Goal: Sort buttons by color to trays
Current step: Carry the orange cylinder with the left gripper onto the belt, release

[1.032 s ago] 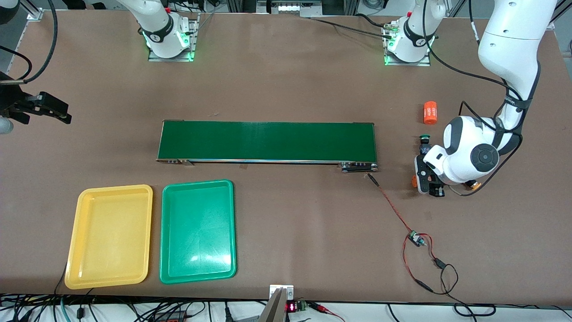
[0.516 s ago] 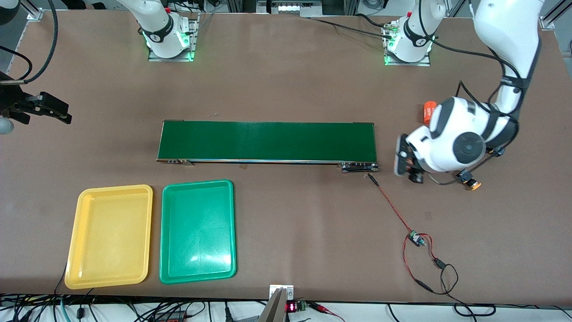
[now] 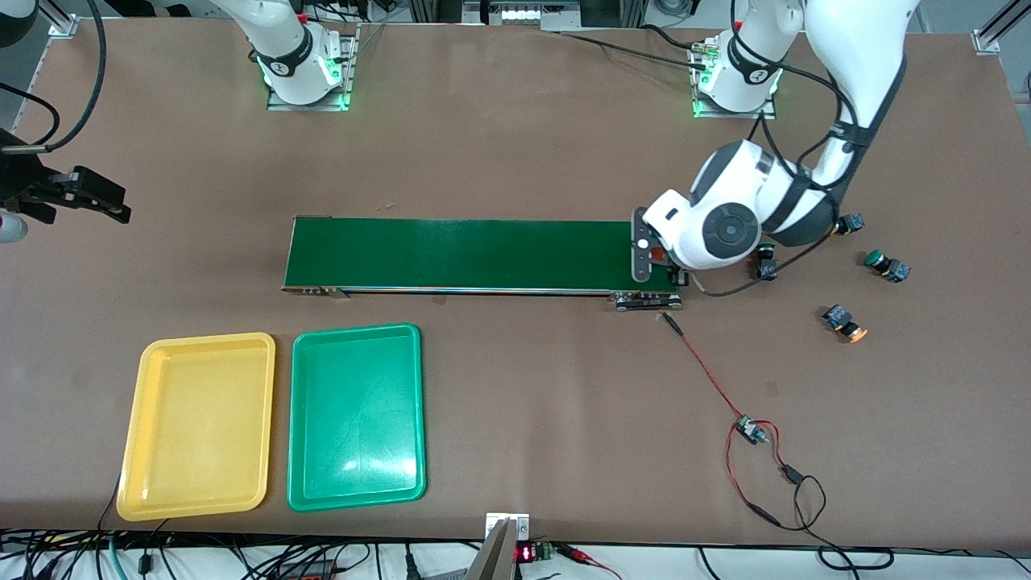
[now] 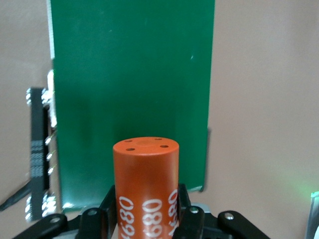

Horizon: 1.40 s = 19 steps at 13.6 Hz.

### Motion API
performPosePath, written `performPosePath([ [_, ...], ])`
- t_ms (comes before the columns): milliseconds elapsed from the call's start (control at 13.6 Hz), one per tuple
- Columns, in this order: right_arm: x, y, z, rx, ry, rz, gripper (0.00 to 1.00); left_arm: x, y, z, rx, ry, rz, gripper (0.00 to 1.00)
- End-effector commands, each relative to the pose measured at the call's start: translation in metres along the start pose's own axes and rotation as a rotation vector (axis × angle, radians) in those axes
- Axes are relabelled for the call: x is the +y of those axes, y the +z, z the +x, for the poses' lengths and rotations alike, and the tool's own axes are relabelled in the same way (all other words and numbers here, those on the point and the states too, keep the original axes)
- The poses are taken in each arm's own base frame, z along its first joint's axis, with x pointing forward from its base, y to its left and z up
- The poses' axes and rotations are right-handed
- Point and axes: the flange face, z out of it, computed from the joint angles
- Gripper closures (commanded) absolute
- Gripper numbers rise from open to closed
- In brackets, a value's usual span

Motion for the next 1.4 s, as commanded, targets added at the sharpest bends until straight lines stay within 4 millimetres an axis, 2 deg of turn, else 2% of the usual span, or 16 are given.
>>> performPosePath([
  [0, 0.000, -0.002, -0.004, -0.001, 0.006, 0.010, 0.00, 0.000, 0.010, 0.008, -0.006, 0.000, 0.010, 0.76],
  [221, 0.000, -0.001, -0.004, -0.003, 0.006, 0.010, 0.00, 0.004, 0.024, 0.029, -0.008, 0.041, 0.018, 0.70],
  [295, 0.000, -0.002, -0.004, -0.001, 0.006, 0.010, 0.00, 0.004, 0.024, 0.030, -0.013, 0.044, 0.021, 0.43],
  [368, 0.000, -0.002, -0.004, -0.001, 0.006, 0.010, 0.00, 0.003, 0.022, 0.029, -0.013, 0.041, 0.023, 0.00],
  [516, 0.000, -0.001, -0.004, -0.003, 0.006, 0.010, 0.00, 0.003, 0.016, 0.024, -0.013, 0.004, 0.027, 0.00],
  [663, 0.000, -0.001, -0.004, -0.003, 0.006, 0.010, 0.00, 0.007, -0.006, 0.019, -0.028, -0.041, 0.038, 0.00],
  [884, 0.000, -0.001, -0.004, -0.003, 0.006, 0.010, 0.00, 0.013, -0.055, 0.004, -0.071, -0.236, 0.020, 0.00],
  [1032, 0.001, -0.001, -0.004, -0.003, 0.008, 0.010, 0.00, 0.004, -0.079, -0.021, -0.082, -0.396, -0.004, 0.00],
  [1179, 0.000, -0.002, -0.004, 0.000, 0.006, 0.010, 0.00, -0.013, -0.100, -0.062, -0.059, -0.594, -0.008, 0.00],
  [1327, 0.000, -0.002, -0.004, 0.000, 0.006, 0.010, 0.00, -0.026, -0.107, -0.101, -0.048, -0.775, -0.022, 0.00],
])
